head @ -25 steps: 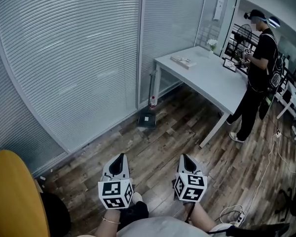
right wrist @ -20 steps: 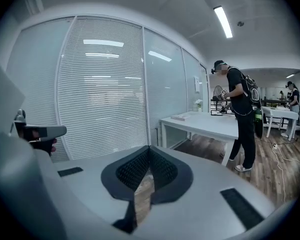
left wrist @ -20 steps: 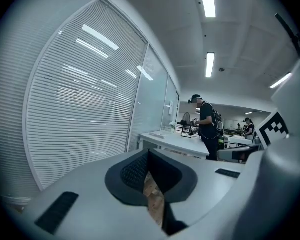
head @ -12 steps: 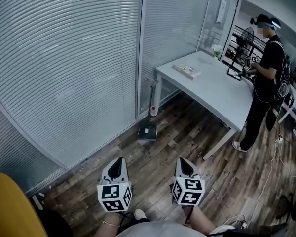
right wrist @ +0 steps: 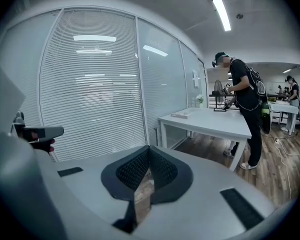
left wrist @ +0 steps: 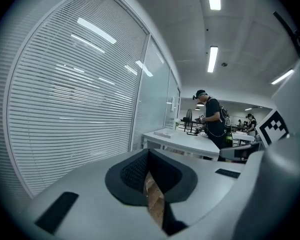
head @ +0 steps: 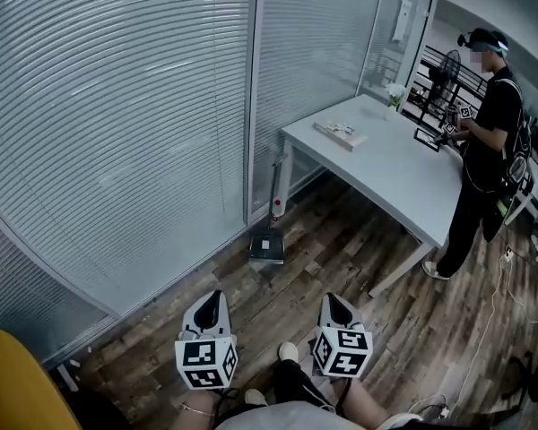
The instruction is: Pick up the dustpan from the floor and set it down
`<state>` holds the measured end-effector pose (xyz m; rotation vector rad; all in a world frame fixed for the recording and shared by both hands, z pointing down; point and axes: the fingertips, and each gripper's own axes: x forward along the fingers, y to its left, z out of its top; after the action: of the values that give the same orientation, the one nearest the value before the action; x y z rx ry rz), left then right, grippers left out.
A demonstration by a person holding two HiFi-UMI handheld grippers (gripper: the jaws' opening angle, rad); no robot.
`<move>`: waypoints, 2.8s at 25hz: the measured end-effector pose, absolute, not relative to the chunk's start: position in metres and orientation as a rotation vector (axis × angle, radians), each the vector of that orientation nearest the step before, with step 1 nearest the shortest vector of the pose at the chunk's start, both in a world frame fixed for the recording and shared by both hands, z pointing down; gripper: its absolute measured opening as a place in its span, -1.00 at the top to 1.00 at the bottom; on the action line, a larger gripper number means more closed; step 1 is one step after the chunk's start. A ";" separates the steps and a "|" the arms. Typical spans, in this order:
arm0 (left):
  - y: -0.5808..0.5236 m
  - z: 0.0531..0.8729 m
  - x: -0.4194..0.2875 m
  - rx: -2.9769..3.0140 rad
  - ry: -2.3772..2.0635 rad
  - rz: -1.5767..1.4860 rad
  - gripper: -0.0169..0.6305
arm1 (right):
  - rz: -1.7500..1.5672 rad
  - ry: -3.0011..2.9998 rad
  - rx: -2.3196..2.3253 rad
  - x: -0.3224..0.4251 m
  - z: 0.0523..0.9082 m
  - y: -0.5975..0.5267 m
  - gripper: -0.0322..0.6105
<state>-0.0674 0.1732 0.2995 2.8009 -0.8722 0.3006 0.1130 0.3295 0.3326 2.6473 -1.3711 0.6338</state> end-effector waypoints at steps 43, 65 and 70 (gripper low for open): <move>-0.072 0.331 0.191 2.702 -1.026 0.409 0.89 | 0.660 -1.465 2.543 0.401 0.353 0.085 0.80; -0.103 0.448 0.222 2.652 -0.896 0.618 0.89 | 0.778 -1.454 2.423 0.390 0.457 0.031 0.80; -0.102 0.490 0.226 2.644 -0.888 0.641 0.89 | 0.849 -1.420 2.439 0.391 0.504 0.038 0.80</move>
<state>0.2259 -0.1021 0.4900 2.6441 -0.8882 0.6407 0.3914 0.0382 0.5043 2.4388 -1.4201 0.8486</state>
